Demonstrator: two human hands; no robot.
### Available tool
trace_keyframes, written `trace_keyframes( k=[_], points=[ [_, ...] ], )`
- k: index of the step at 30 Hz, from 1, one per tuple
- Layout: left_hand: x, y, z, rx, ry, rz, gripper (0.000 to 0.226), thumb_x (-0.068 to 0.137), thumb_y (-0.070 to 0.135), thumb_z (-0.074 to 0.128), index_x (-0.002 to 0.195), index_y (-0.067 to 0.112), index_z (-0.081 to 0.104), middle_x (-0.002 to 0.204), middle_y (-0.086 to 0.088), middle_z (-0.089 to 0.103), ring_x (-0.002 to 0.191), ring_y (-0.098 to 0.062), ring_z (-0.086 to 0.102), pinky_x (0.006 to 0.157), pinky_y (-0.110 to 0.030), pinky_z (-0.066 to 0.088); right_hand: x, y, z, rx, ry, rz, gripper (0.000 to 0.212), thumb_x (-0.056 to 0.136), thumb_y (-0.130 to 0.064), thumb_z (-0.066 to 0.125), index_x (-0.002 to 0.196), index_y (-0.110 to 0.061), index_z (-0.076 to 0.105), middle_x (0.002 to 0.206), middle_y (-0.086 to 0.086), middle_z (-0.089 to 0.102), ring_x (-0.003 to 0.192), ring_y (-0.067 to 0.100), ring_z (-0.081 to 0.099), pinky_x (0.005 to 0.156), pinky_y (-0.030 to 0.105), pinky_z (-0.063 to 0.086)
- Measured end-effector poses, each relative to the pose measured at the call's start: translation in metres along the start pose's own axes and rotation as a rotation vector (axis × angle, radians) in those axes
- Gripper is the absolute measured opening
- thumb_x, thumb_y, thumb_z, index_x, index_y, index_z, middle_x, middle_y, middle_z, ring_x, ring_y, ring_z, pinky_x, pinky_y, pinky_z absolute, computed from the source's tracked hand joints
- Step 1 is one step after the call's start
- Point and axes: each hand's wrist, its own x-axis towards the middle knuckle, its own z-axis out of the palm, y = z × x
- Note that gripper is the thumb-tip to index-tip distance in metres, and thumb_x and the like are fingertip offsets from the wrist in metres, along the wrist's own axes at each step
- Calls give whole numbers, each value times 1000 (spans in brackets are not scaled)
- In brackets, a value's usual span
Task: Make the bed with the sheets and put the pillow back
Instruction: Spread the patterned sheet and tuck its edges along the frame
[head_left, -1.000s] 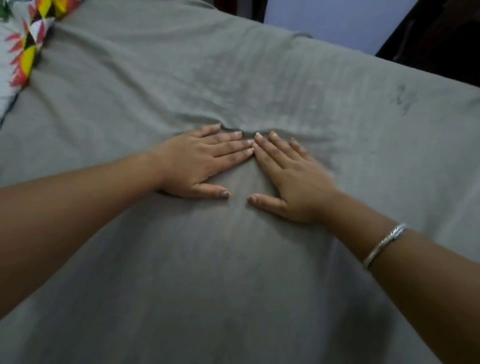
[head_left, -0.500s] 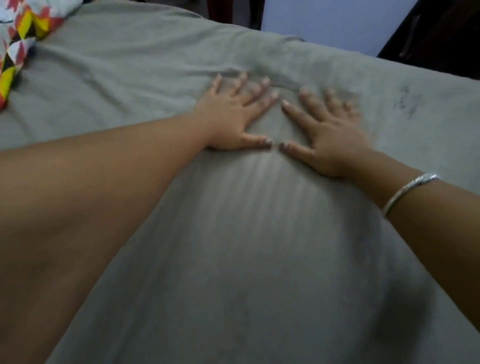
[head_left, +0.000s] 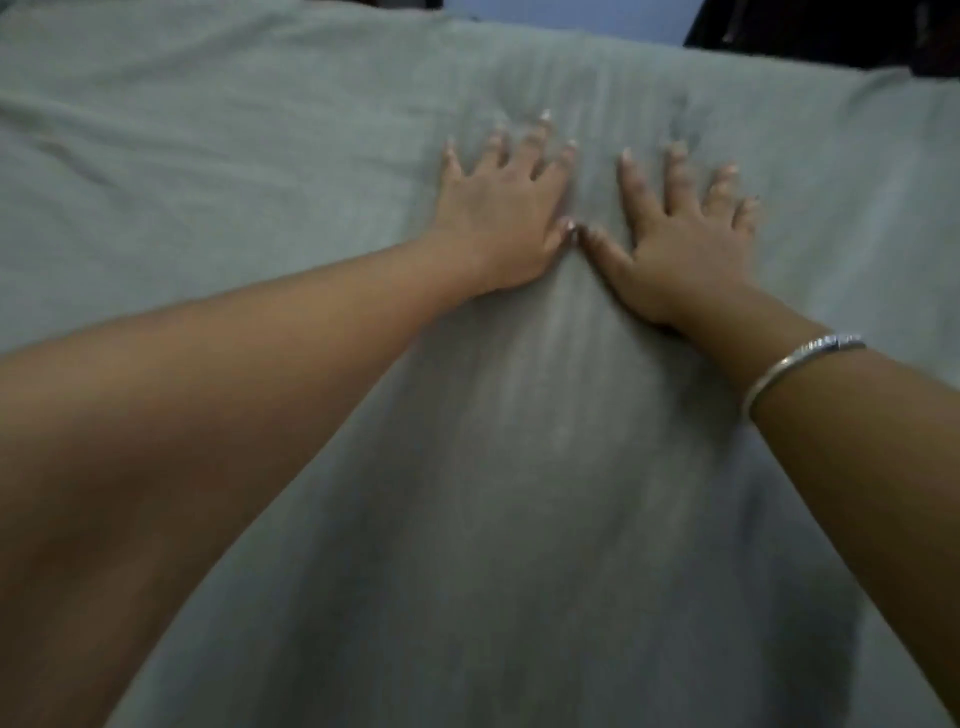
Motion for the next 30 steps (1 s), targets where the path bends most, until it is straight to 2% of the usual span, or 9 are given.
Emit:
trace_keyframes(
  k=[2, 5, 7, 11, 15, 22, 25, 27, 30],
  points=[
    [-35, 27, 8, -20, -4, 100, 65, 95, 51, 29, 150, 19, 15, 159, -3, 9, 145, -28, 11, 109, -63, 10, -13, -5, -6, 31, -39, 143, 74, 89, -68, 21, 151, -31, 4, 159, 12, -5, 142, 47, -3, 113, 59, 0],
    [-96, 34, 17, -70, -75, 106, 81, 84, 60, 15, 151, 14, 15, 159, -6, 9, 145, -28, 10, 112, -56, 9, -68, -22, 3, 34, -44, -18, 66, 95, -52, 28, 152, -23, 9, 158, 16, 2, 145, 37, 2, 114, 57, 1],
    [-133, 31, 17, -74, -89, 95, 85, 80, 60, 10, 150, 14, 18, 158, -9, 13, 144, -31, 13, 112, -55, 10, -119, -22, 12, 73, -63, -90, 70, 95, -53, 29, 152, -19, 6, 159, 13, 2, 146, 30, 2, 114, 53, 2],
    [-213, 54, 18, -61, -151, 144, 79, 87, 55, 22, 148, 6, 20, 156, -18, 14, 142, -42, 13, 110, -61, 9, -188, -22, 12, 58, -110, 74, 74, 95, -52, 30, 151, -10, 8, 158, 15, 5, 146, 30, 3, 114, 54, -4],
    [-263, 72, 21, -42, -156, 290, 77, 86, 46, 30, 143, -6, 27, 151, -26, 23, 140, -41, 21, 109, -62, 14, -246, -51, 17, 49, -72, 21, 60, 97, -37, 24, 150, -8, 17, 157, 14, 15, 145, 33, 10, 111, 59, -6],
    [-303, 64, 19, -71, -137, 401, 81, 83, 51, 30, 145, -1, 28, 152, -23, 22, 142, -38, 19, 111, -60, 10, -306, -81, 20, 64, -79, 137, 51, 96, -25, 22, 143, -10, 37, 150, 11, 36, 141, 32, 25, 105, 70, 0],
    [-314, 57, 14, -51, -202, 487, 87, 82, 56, 29, 148, 2, 19, 155, -20, 14, 143, -39, 10, 111, -61, 5, -335, -100, 19, 114, -123, 217, 52, 97, -23, 23, 146, -11, 30, 154, 8, 28, 144, 29, 16, 105, 71, -2],
    [-319, 46, 16, -15, -231, 541, 88, 83, 58, 31, 149, 3, 14, 156, -18, 11, 143, -40, 7, 111, -62, 4, -351, -114, 21, 191, -143, 271, 55, 96, -24, 31, 149, -11, 21, 157, 6, 19, 146, 27, 7, 105, 69, -3],
    [-323, 35, 30, 34, -197, 622, 82, 89, 58, 29, 149, 3, 16, 156, -18, 15, 142, -43, 11, 110, -64, 6, -367, -136, 28, 274, -145, 365, 67, 92, -29, 44, 151, -14, 15, 159, 1, 11, 147, 22, 1, 106, 69, -1]
  ],
)
